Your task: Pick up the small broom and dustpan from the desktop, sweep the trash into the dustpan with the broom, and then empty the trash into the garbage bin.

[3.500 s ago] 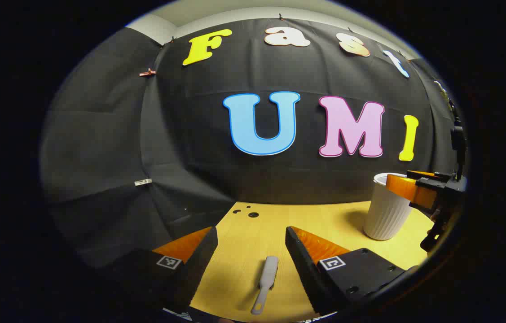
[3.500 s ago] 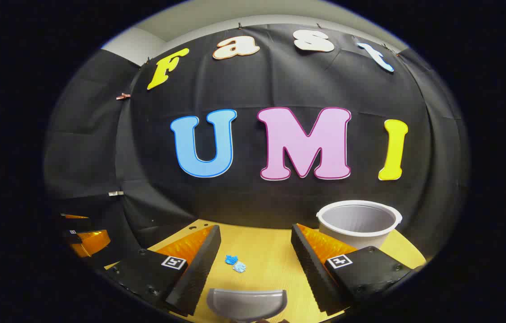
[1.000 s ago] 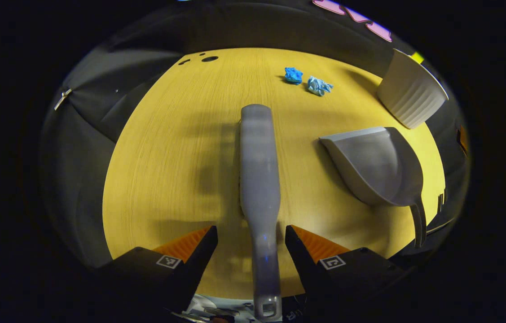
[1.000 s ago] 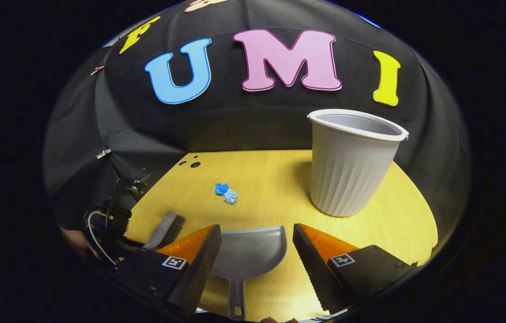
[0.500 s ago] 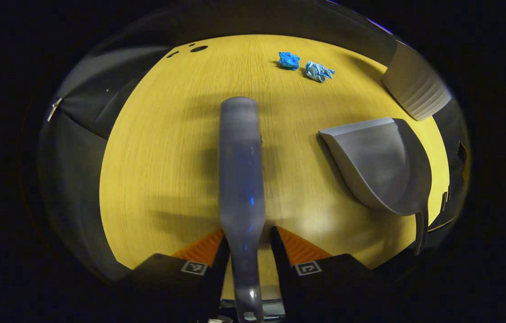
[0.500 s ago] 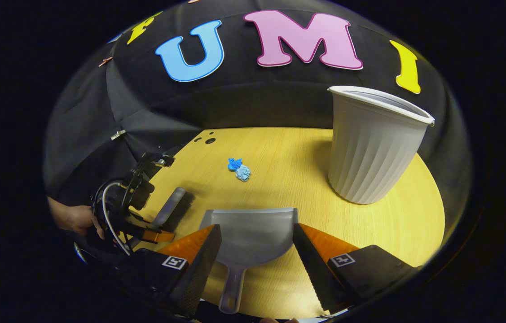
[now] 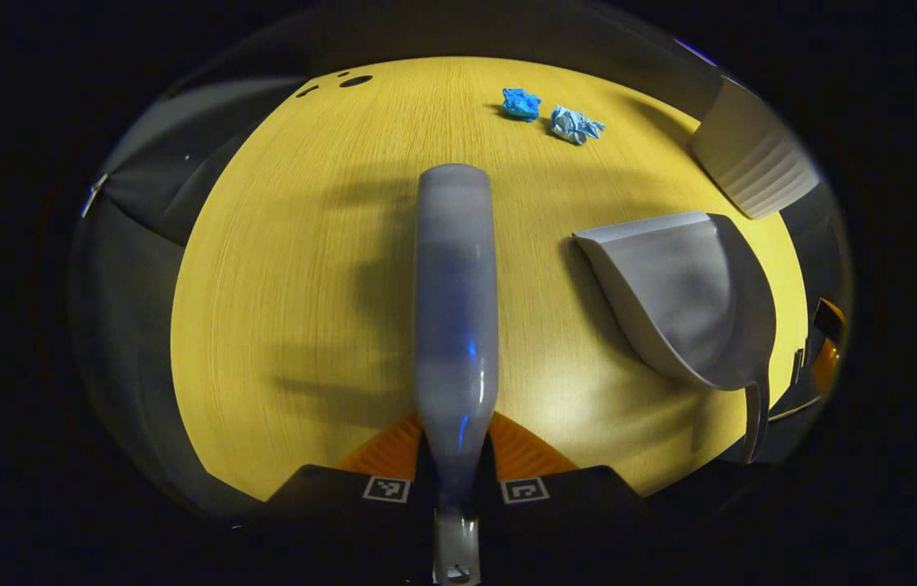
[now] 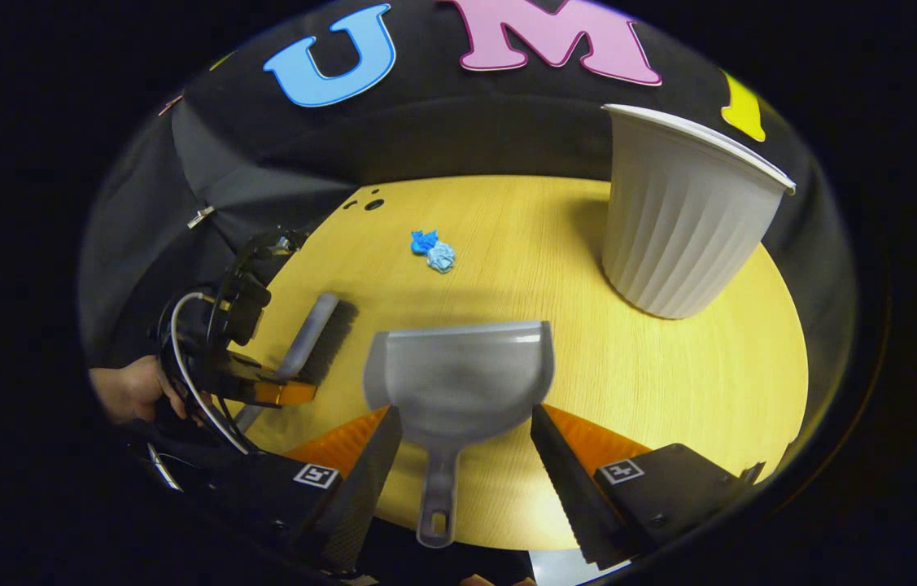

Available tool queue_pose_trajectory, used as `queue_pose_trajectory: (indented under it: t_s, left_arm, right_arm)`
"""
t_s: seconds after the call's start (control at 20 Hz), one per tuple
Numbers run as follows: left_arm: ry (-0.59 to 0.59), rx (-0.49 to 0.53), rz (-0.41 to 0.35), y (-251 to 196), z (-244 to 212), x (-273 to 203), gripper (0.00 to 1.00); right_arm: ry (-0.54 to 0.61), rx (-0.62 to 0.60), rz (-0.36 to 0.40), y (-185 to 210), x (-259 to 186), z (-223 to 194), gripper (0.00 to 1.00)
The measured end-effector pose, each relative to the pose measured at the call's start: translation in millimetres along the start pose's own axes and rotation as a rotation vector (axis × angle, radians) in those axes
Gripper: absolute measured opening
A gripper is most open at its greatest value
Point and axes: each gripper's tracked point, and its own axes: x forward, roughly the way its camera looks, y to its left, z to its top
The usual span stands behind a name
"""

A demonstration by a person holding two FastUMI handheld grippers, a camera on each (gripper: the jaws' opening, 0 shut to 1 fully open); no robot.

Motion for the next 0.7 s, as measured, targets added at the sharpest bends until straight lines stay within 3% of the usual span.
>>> queue_pose_trajectory:
  t_s: [0.35,0.7]
  left_arm:
    - [-0.041,0.011,-0.008,4,-3,-1,0.26]
    - [-0.066,-0.047,-0.036,5,0,-1,0.26]
  right_arm:
    - [0.125,-0.007,-0.036,9,16,-14,0.99]
    - [0.299,0.067,-0.089,2,43,-66,0.99]
